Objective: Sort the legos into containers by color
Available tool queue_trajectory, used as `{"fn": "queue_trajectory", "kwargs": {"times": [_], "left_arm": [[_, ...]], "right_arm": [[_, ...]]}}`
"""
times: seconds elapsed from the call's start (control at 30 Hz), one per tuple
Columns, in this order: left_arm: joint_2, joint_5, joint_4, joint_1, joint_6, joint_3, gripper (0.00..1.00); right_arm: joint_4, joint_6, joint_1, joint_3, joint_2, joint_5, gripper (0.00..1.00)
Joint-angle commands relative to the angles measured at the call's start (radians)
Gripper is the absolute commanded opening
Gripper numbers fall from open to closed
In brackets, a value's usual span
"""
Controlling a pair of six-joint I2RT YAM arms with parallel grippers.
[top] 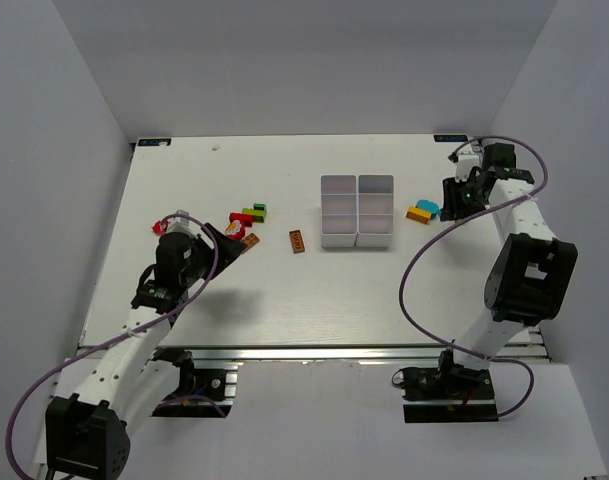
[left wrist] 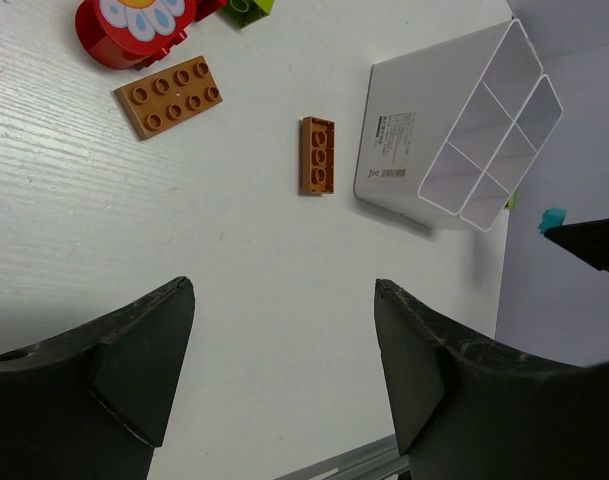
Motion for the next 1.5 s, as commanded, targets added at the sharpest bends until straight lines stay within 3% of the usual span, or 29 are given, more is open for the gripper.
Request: {"fn": "queue_trajectory", "kwargs": {"times": [0.0,0.27,0.77,1.17,1.47], "left_arm": [[0.008,-0.002,0.003,-0.004,0.016,0.037,0.82],[-0.019,-0.010,-0.020,-0.004,0.013,0.038,0.82],[-0.087,-0.034,-0.061,-0.004,0.001,0.031,0.82],[-0.102,-0.047,-0.070,-0.004,0.008,0.029,0.82],[-0.079,-0.046,-0.070,-0.004,0.019,0.040,0.82]], "right_arm": [[-0.045,-0.072,0.052,0.065,-0.044,-0.136,0.00],[-0.009,-0.093,0.269,0.127,-0.089,-0.151,0.00],[-0.017,-0.057,0.518,0.384,0.057,-0.135,0.00],[-0.020,-0.077,0.589,0.527,0.164,-0.040,0.00],[0.012,-0.066,0.610,0.538,0.218,0.037,0.00]]}}
